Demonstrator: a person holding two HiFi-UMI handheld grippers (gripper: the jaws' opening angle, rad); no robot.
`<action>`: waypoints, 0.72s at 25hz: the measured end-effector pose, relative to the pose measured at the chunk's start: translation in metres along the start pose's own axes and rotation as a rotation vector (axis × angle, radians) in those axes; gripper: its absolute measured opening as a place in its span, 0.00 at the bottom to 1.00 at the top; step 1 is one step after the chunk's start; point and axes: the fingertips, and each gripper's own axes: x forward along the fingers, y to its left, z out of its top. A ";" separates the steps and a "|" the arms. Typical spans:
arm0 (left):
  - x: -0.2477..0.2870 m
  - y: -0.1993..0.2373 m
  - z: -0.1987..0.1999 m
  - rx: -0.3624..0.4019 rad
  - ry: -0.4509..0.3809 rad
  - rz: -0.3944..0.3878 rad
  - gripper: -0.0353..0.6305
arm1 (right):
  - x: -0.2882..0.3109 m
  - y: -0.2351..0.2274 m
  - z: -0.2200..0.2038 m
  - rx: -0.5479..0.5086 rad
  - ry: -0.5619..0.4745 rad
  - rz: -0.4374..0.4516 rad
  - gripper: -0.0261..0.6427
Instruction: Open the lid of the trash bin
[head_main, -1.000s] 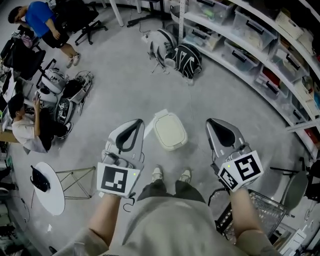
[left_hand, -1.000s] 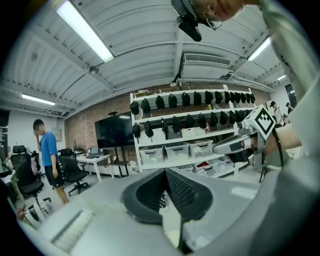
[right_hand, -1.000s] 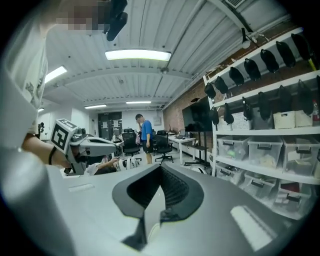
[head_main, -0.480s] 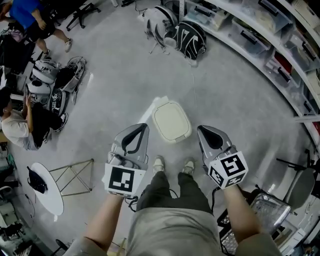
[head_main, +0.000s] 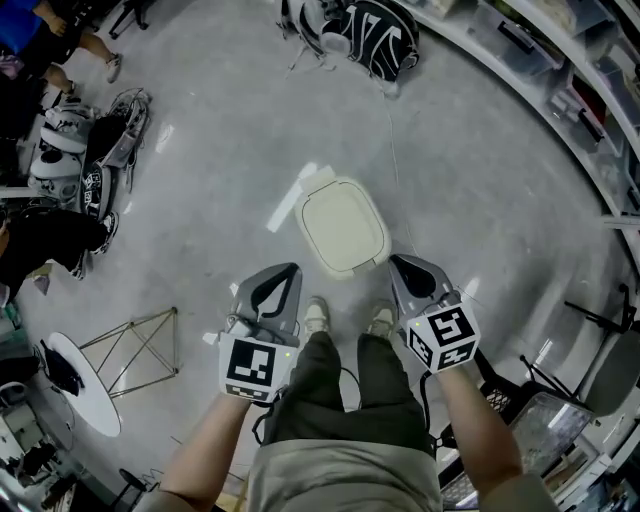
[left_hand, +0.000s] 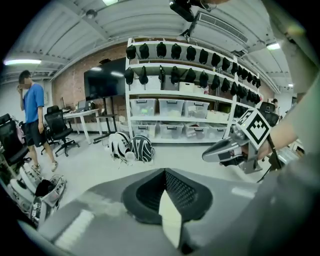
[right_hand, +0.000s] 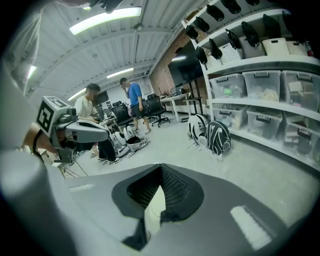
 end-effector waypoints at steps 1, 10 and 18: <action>0.007 -0.001 -0.012 -0.006 0.018 -0.009 0.06 | 0.007 -0.002 -0.014 0.003 0.023 0.002 0.04; 0.070 -0.012 -0.136 0.006 0.172 -0.074 0.06 | 0.072 -0.015 -0.138 0.005 0.205 0.029 0.04; 0.107 -0.021 -0.212 -0.031 0.257 -0.110 0.06 | 0.123 -0.034 -0.228 0.052 0.345 0.051 0.04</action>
